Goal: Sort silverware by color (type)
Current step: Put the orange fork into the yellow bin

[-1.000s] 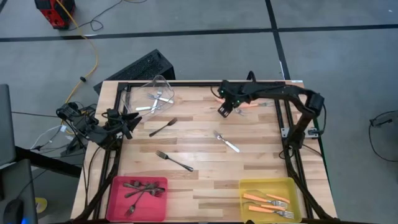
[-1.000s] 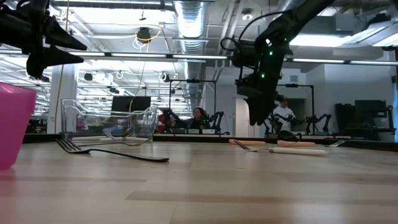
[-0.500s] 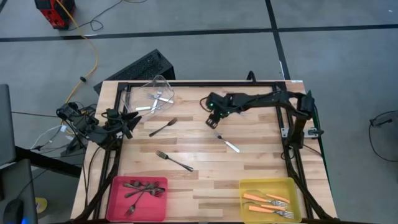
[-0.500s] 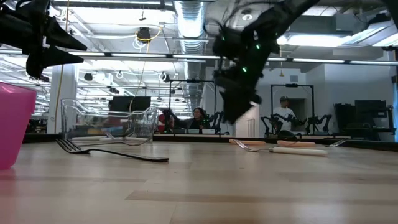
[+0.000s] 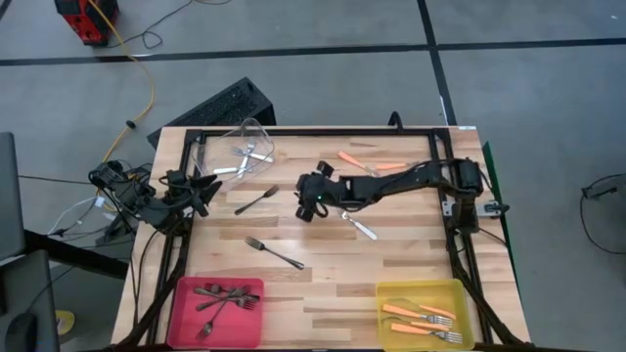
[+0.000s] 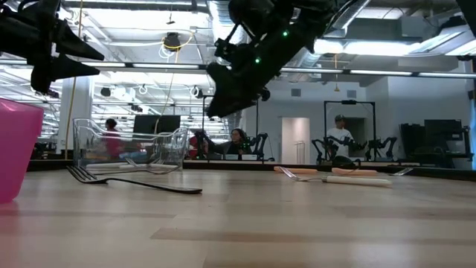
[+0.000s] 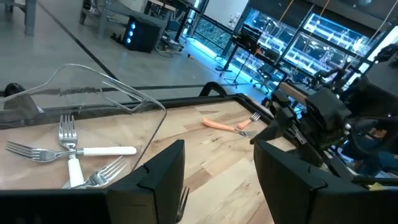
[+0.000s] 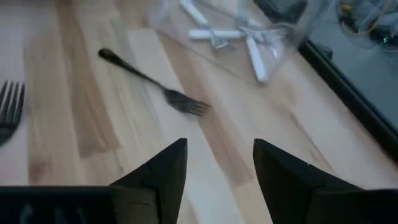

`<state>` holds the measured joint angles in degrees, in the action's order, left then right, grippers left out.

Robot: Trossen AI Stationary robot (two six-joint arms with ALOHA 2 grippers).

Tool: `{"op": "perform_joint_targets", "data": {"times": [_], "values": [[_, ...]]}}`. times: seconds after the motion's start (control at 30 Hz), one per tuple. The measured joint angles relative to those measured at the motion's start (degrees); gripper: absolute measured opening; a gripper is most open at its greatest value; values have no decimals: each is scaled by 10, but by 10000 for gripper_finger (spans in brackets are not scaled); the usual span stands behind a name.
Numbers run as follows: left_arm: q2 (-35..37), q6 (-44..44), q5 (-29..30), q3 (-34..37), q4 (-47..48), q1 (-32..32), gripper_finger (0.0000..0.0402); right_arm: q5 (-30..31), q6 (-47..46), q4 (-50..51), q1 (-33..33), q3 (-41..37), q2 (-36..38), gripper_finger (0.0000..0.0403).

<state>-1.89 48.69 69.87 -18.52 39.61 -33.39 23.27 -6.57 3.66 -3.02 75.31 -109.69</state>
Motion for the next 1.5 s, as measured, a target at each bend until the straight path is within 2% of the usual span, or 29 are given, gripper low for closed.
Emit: {"op": "perform_joint_targets", "data": {"times": [0.13, 0.23, 0.3, 0.43, 0.6, 0.8, 0.97, 1.2, 1.37, 1.5], "values": [[0, 0, -2, 0, 3, 0, 178, -19, -22, 161, -19, 39, 27, 207], [0, 0, -4, 0, 10, 0, 178, -5, -24, 334, -42, 77, 54, 207], [0, 0, -4, 0, 12, 0, 178, -1, -24, 414, -62, 99, 71, 207], [0, 1, -3, 0, 12, 0, 178, 7, 5, 535, -112, 116, 109, 207], [0, 2, -2, 0, 12, 0, 178, 3, 87, 604, -192, 116, 128, 207], [0, 1, -5, 0, 13, 0, 178, -64, 188, 620, -296, 94, 129, 207], [0, 1, -5, 0, 13, 0, 178, -68, 220, 609, -353, 39, 130, 207], [0, 0, -1, 0, 13, 0, 178, -106, 272, 520, -366, -60, 131, 207], [0, 1, 11, 0, 13, 0, 178, -146, 308, 475, -366, -108, 131, 207], [0, 1, 15, 0, 13, 0, 178, -151, 327, 445, -364, -134, 131, 207]]}}
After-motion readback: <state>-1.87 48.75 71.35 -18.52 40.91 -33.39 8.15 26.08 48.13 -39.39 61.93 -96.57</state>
